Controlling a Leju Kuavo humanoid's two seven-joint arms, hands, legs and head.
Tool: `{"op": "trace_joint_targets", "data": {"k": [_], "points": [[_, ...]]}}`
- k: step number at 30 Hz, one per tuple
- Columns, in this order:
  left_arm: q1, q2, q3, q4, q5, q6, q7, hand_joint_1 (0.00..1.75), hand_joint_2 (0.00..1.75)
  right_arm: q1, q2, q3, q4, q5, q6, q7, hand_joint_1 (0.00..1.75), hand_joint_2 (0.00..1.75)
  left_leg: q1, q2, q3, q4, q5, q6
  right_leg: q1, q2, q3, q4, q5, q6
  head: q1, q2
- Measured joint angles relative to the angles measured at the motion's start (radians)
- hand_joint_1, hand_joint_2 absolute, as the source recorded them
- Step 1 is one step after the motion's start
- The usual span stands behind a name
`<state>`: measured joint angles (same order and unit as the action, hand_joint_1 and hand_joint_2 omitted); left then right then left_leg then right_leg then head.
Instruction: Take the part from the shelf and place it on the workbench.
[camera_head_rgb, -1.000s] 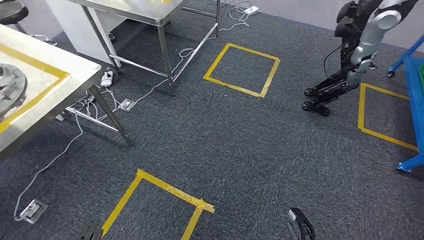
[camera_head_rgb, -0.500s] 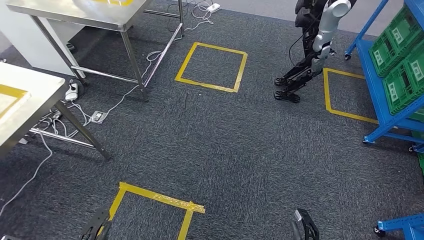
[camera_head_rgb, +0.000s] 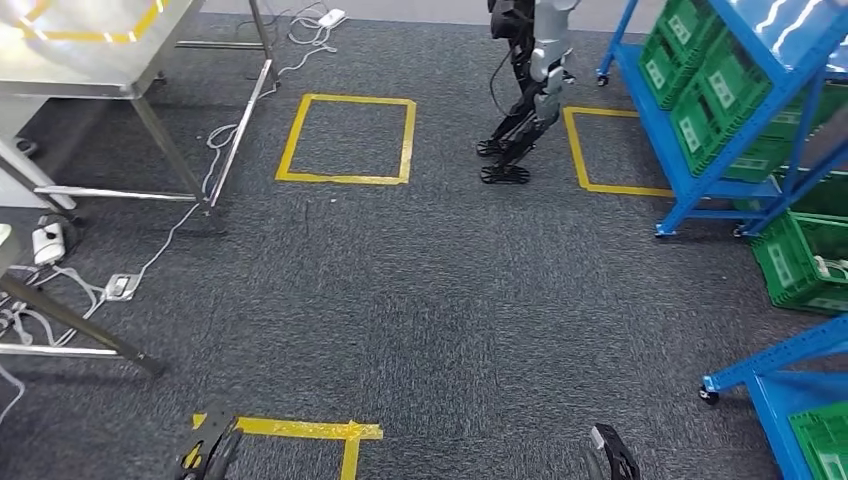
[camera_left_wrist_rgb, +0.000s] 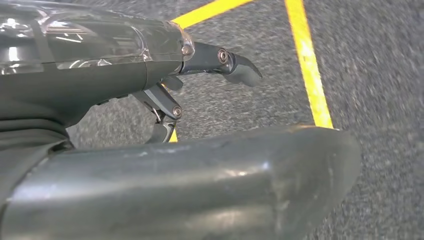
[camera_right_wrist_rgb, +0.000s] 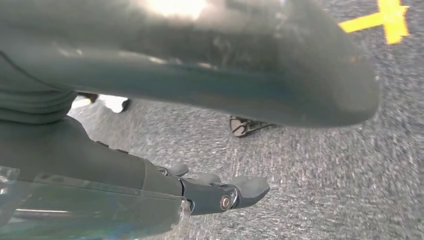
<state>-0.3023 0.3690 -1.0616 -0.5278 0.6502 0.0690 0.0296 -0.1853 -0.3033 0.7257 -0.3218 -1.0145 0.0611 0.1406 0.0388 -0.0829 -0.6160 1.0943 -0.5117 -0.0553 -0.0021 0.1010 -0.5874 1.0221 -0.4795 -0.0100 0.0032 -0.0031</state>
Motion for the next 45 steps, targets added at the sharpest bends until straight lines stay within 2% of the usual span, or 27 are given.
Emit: {"op": "trace_joint_targets", "data": {"k": [1, 2, 4, 6, 8, 10, 11, 12, 15, 17, 19, 21, 23, 25, 26, 27, 28, 30, 32, 34, 35, 37, 39, 41, 42, 43, 45], "points": [[0.010, 0.001, 0.000, 0.001, 0.001, -0.002, 0.001, 0.00, 0.00, -0.005, -0.002, 0.000, 0.000, 0.002, -0.005, 0.002, 0.00, 0.00, 0.003, -0.022, 0.011, -0.026, 0.003, 0.002, -0.003, 0.016, -0.007, 0.008, -0.004, 0.007, -0.001, 0.000], [0.019, 0.003, 0.000, 0.003, 0.002, -0.002, 0.003, 0.00, 0.00, -0.008, -0.005, 0.000, 0.000, 0.005, -0.009, 0.005, 0.00, 0.00, 0.003, -0.028, 0.016, -0.032, -0.006, 0.008, -0.006, 0.032, -0.013, 0.012, -0.005, 0.014, -0.002, 0.000], [0.032, 0.007, 0.001, 0.006, 0.005, -0.004, -0.001, 0.00, 0.00, -0.009, -0.009, 0.001, 0.001, 0.007, -0.012, 0.008, 0.00, 0.00, -0.001, 0.002, 0.024, -0.038, -0.009, 0.023, -0.011, 0.055, -0.019, 0.011, -0.003, 0.026, 0.002, 0.000], [0.037, 0.014, 0.005, 0.008, 0.009, -0.009, -0.011, 0.00, 0.00, -0.010, -0.013, 0.002, 0.002, 0.003, -0.006, 0.005, 0.00, 0.00, -0.004, 0.035, 0.034, -0.044, -0.011, 0.036, -0.008, 0.008, -0.036, 0.046, -0.023, 0.033, 0.013, 0.000], [0.041, 0.019, 0.008, 0.010, 0.014, -0.011, -0.011, 0.00, 0.00, -0.022, -0.014, 0.002, 0.002, -0.001, -0.004, 0.002, 0.00, 0.00, -0.011, 0.073, 0.042, -0.048, -0.016, 0.045, -0.006, -0.069, -0.092, 0.156, -0.075, 0.038, 0.030, 0.000], [0.044, 0.020, 0.010, 0.012, 0.017, -0.006, -0.005, 0.00, 0.00, -0.034, -0.009, 0.004, 0.001, -0.003, -0.005, 0.004, 0.00, 0.00, -0.019, 0.112, 0.047, -0.048, -0.022, 0.051, -0.007, -0.096, -0.154, 0.268, -0.112, 0.039, 0.039, 0.000], [0.043, 0.021, 0.012, 0.012, 0.018, -0.003, -0.004, 0.00, 0.00, -0.036, -0.006, 0.005, 0.001, -0.003, -0.005, 0.006, 0.00, 0.00, -0.023, 0.129, 0.050, -0.048, -0.026, 0.052, -0.007, -0.099, -0.165, 0.285, -0.107, 0.037, 0.041, 0.000], [0.042, 0.021, 0.014, 0.012, 0.019, -0.001, -0.003, 0.00, 0.00, -0.036, -0.004, 0.007, 0.000, -0.004, -0.005, 0.008, 0.00, 0.00, -0.025, 0.144, 0.055, -0.048, -0.030, 0.052, -0.005, -0.101, -0.156, 0.265, -0.084, 0.032, 0.043, 0.000], [0.036, 0.019, 0.020, 0.011, 0.020, 0.001, -0.003, 0.00, 0.00, -0.041, -0.002, 0.013, -0.001, -0.004, -0.006, 0.012, 0.00, 0.00, -0.029, 0.180, 0.073, -0.050, -0.045, 0.048, 0.012, -0.136, -0.064, 0.088, 0.004, 0.009, 0.047, 0.000], [0.032, 0.018, 0.023, 0.009, 0.021, 0.002, -0.003, 0.00, 0.00, -0.047, -0.002, 0.014, -0.001, -0.004, -0.007, 0.014, 0.00, 0.00, -0.029, 0.198, 0.078, -0.053, -0.050, 0.040, 0.026, -0.158, -0.033, 0.027, 0.008, -0.006, 0.048, 0.000], [0.030, 0.016, 0.024, 0.006, 0.022, 0.002, -0.003, 0.00, 0.00, -0.048, -0.002, 0.015, -0.001, -0.004, -0.008, 0.015, 0.00, 0.00, -0.029, 0.214, 0.084, -0.059, -0.054, 0.030, 0.029, -0.146, -0.025, 0.010, 0.005, -0.016, 0.048, 0.000], [0.028, 0.013, 0.026, 0.002, 0.022, 0.002, -0.003, 0.00, 0.00, -0.048, -0.002, 0.015, -0.001, -0.004, -0.010, 0.016, 0.00, 0.00, -0.024, 0.165, 0.085, -0.045, -0.068, 0.023, 0.025, -0.131, -0.009, -0.014, 0.012, -0.024, 0.047, 0.000], [0.029, 0.012, 0.028, 0.001, 0.022, 0.003, -0.003, 0.00, 0.00, -0.055, 0.000, 0.016, -0.001, -0.005, -0.009, 0.017, 0.00, 0.00, -0.020, 0.087, 0.040, 0.046, -0.110, 0.017, 0.020, -0.113, 0.006, -0.029, 0.017, -0.029, 0.041, 0.000], [0.035, 0.014, 0.029, 0.001, 0.023, 0.003, -0.002, 0.00, 0.00, -0.059, 0.005, 0.017, -0.001, -0.007, -0.004, 0.017, 0.00, 0.00, -0.020, 0.069, -0.037, 0.165, -0.144, 0.012, 0.018, -0.089, 0.011, -0.031, 0.014, -0.033, 0.031, 0.000], [0.038, 0.015, 0.030, 0.002, 0.023, 0.002, -0.002, 0.00, 0.00, -0.057, 0.007, 0.018, -0.001, -0.009, -0.001, 0.017, 0.00, 0.00, -0.020, 0.072, -0.062, 0.191, -0.138, 0.009, 0.018, -0.077, 0.014, -0.030, 0.011, -0.032, 0.027, 0.000], [0.040, 0.016, 0.030, 0.002, 0.023, 0.002, -0.003, 0.00, 0.00, -0.054, 0.010, 0.019, -0.001, -0.011, 0.000, 0.017, 0.00, 0.00, -0.019, 0.074, -0.071, 0.182, -0.112, 0.006, 0.016, -0.063, 0.017, -0.027, 0.006, -0.030, 0.023, 0.000], [0.041, 0.017, 0.030, 0.002, 0.023, 0.002, -0.003, 0.00, 0.00, -0.052, 0.011, 0.021, -0.001, -0.013, 0.001, 0.017, 0.00, 0.00, -0.017, 0.070, -0.061, 0.138, -0.069, 0.003, 0.012, -0.050, 0.020, -0.022, 0.000, -0.026, 0.020, 0.000], [0.041, 0.019, 0.030, 0.003, 0.023, 0.002, -0.002, 0.00, 0.00, -0.050, 0.012, 0.022, 0.000, -0.017, -0.001, 0.017, 0.00, 0.00, -0.008, 0.022, -0.019, 0.025, 0.001, -0.003, 0.006, -0.024, 0.020, -0.004, -0.016, -0.014, 0.011, 0.000], [0.043, 0.022, 0.030, 0.003, 0.023, 0.002, -0.001, 0.00, 0.00, -0.049, 0.012, 0.023, 0.001, -0.021, 0.000, 0.017, 0.00, 0.00, -0.002, -0.018, 0.007, -0.030, 0.008, 0.004, 0.001, 0.002, 0.010, 0.011, -0.025, 0.000, 0.004, 0.000], [0.044, 0.024, 0.031, 0.004, 0.023, 0.002, -0.002, 0.00, 0.00, -0.043, 0.012, 0.024, 0.001, -0.023, 0.003, 0.017, 0.00, 0.00, -0.005, -0.001, 0.014, -0.039, -0.002, 0.021, -0.004, 0.030, 0.002, 0.011, -0.024, 0.012, 0.004, 0.000], [0.044, 0.025, 0.031, 0.005, 0.023, 0.002, -0.003, 0.00, 0.00, -0.040, 0.012, 0.025, 0.002, -0.024, 0.004, 0.017, 0.00, 0.00, -0.005, 0.013, 0.018, -0.043, -0.003, 0.028, -0.005, 0.028, 0.001, 0.013, -0.027, 0.017, 0.006, 0.000], [0.043, 0.026, 0.031, 0.005, 0.023, 0.001, -0.003, 0.00, 0.00, -0.039, 0.011, 0.027, 0.003, -0.025, 0.004, 0.017, 0.00, 0.00, -0.006, 0.046, 0.030, -0.050, -0.007, 0.040, -0.002, -0.016, -0.023, 0.060, -0.052, 0.026, 0.015, 0.000], [0.044, 0.028, 0.031, 0.006, 0.023, 0.000, -0.005, 0.00, 0.00, -0.040, 0.011, 0.029, 0.004, -0.029, 0.007, 0.017, 0.00, 0.00, -0.012, 0.081, 0.038, -0.052, -0.014, 0.048, -0.002, -0.077, -0.085, 0.178, -0.103, 0.033, 0.027, 0.000], [0.046, 0.028, 0.031, 0.008, 0.023, -0.001, -0.006, 0.00, 0.00, -0.037, 0.013, 0.030, 0.004, -0.034, 0.009, 0.017, 0.00, 0.00, -0.017, 0.114, 0.045, -0.052, -0.023, 0.050, -0.004, -0.095, -0.142, 0.272, -0.125, 0.034, 0.035, 0.000], [0.046, 0.027, 0.031, 0.008, 0.023, -0.001, -0.006, 0.00, 0.00, -0.035, 0.015, 0.032, 0.004, -0.035, 0.007, 0.017, 0.00, 0.00, -0.019, 0.129, 0.049, -0.052, -0.028, 0.051, -0.004, -0.098, -0.147, 0.273, -0.109, 0.031, 0.039, 0.000], [0.046, 0.027, 0.031, 0.008, 0.023, -0.001, -0.005, 0.00, 0.00, -0.034, 0.015, 0.034, 0.004, -0.036, 0.005, 0.017, 0.00, 0.00, -0.021, 0.143, 0.055, -0.052, -0.033, 0.050, -0.003, -0.101, -0.133, 0.236, -0.076, 0.027, 0.043, 0.000], [0.043, 0.025, 0.031, 0.008, 0.023, 0.000, -0.004, 0.00, 0.00, -0.035, 0.015, 0.039, 0.004, -0.038, 0.000, 0.017, 0.00, 0.00, -0.025, 0.167, 0.070, -0.054, -0.044, 0.047, 0.007, -0.128, -0.075, 0.113, -0.009, 0.012, 0.048, 0.000]]}}
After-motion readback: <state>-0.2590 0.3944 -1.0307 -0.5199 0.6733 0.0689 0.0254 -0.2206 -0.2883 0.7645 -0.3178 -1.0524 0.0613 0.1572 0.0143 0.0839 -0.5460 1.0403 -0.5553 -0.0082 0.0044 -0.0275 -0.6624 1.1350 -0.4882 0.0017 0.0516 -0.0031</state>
